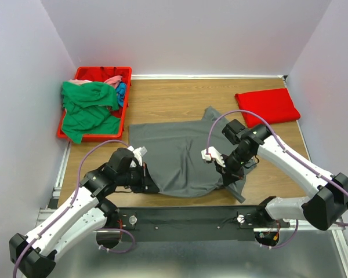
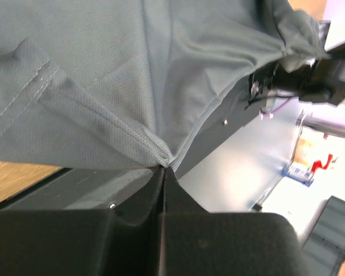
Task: Fold and stack the t-shirts
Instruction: Flatten the tshirt out
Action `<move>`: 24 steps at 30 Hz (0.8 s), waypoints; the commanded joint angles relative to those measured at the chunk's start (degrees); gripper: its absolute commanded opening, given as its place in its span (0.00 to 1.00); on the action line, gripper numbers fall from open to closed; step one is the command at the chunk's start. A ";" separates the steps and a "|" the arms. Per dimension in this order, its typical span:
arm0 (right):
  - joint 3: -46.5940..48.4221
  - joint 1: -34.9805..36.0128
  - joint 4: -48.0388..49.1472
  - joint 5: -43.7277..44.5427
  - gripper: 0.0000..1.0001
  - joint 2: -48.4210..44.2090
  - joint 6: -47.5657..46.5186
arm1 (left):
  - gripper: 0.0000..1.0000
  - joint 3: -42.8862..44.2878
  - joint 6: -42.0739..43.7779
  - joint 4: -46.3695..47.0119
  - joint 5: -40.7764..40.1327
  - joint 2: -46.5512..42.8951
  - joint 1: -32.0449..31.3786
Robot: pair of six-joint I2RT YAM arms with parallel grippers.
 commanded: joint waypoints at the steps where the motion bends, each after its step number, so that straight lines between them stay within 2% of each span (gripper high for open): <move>1: 0.82 0.11 -1.07 -1.04 0.16 -0.65 -0.67 | 0.23 1.75 1.59 -0.99 5.07 -1.57 0.17; 2: 1.00 0.11 -0.73 -0.69 0.34 -0.83 -0.40 | 0.37 2.19 1.59 -1.25 4.90 -2.01 0.17; 4: 1.26 0.11 -0.02 -0.08 0.49 -1.18 0.12 | 0.48 3.59 2.38 -2.57 4.20 -2.19 0.17; 5: 1.70 0.11 0.94 0.80 0.58 -1.62 0.47 | 0.49 4.82 2.73 -3.27 3.93 -2.10 0.25; 6: 1.96 0.02 1.47 1.33 0.61 -1.80 0.83 | 0.51 5.53 2.91 -3.45 3.58 -2.19 0.17; 9: 3.02 0.02 3.58 3.70 0.64 -2.06 2.41 | 0.54 9.30 3.61 -3.02 1.65 -1.66 0.26; 14: 3.90 -1.47 8.41 5.29 0.67 -1.01 5.92 | 0.63 16.42 10.71 0.40 -4.76 2.80 0.26; 16: 4.25 -4.97 11.31 3.80 0.67 0.04 6.54 | 0.66 19.23 14.06 4.69 -6.70 4.74 0.26; 21: 8.45 -19.45 16.05 -3.75 0.67 5.31 7.85 | 0.67 23.63 23.63 17.52 -16.36 10.90 0.61; 24: 10.84 -24.84 20.89 -4.38 0.67 7.69 12.06 | 0.68 26.00 30.91 22.80 -23.12 14.41 0.61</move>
